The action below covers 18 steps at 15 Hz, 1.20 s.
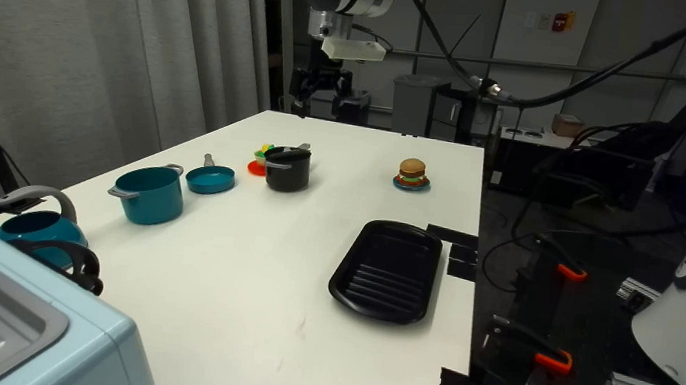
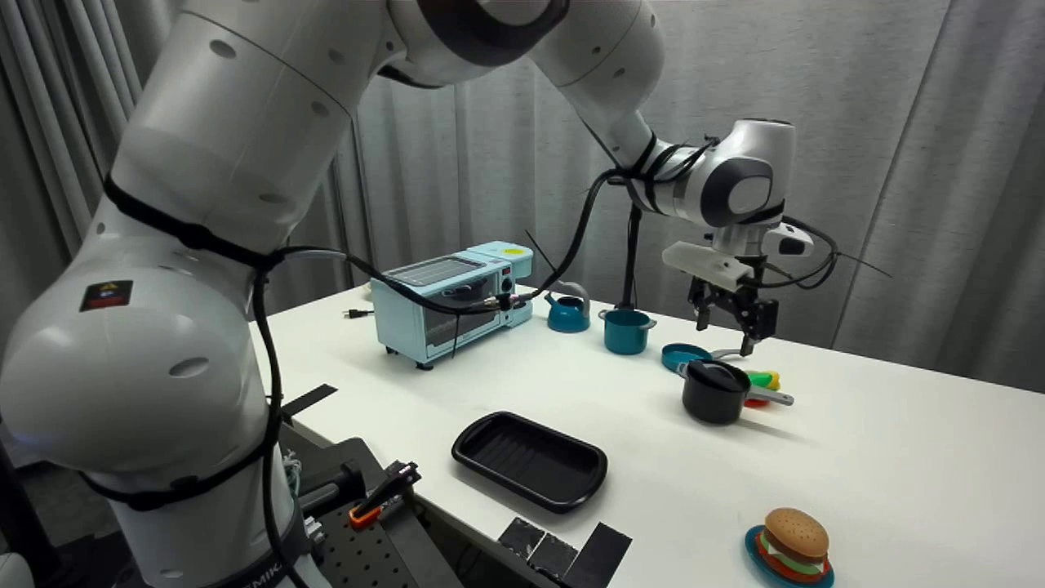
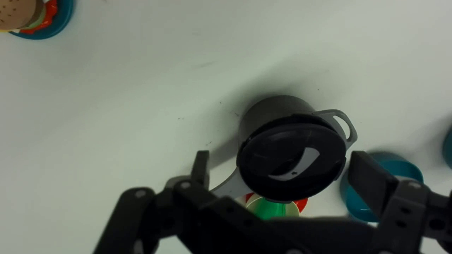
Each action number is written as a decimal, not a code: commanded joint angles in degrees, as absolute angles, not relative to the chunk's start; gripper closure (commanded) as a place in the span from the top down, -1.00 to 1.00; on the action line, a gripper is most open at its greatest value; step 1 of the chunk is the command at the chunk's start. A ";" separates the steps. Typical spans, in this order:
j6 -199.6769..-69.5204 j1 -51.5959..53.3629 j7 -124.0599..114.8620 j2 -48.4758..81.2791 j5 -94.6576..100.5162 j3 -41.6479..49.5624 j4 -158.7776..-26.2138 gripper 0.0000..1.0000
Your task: Take the lid off the black pot and put it on the counter
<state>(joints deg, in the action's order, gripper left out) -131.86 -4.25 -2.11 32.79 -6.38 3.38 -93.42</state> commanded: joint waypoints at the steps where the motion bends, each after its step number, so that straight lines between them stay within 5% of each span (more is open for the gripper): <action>1: -129.21 -3.78 -6.07 39.67 -7.33 2.18 -84.27 1.00; 16: -135.46 -1.89 -14.38 53.64 -7.33 1.88 -72.29 1.00; 17: -135.59 -1.90 -14.77 53.86 -7.45 1.86 -71.96 0.50; 18: -135.70 -1.88 -15.03 54.04 -7.44 1.86 -71.72 0.47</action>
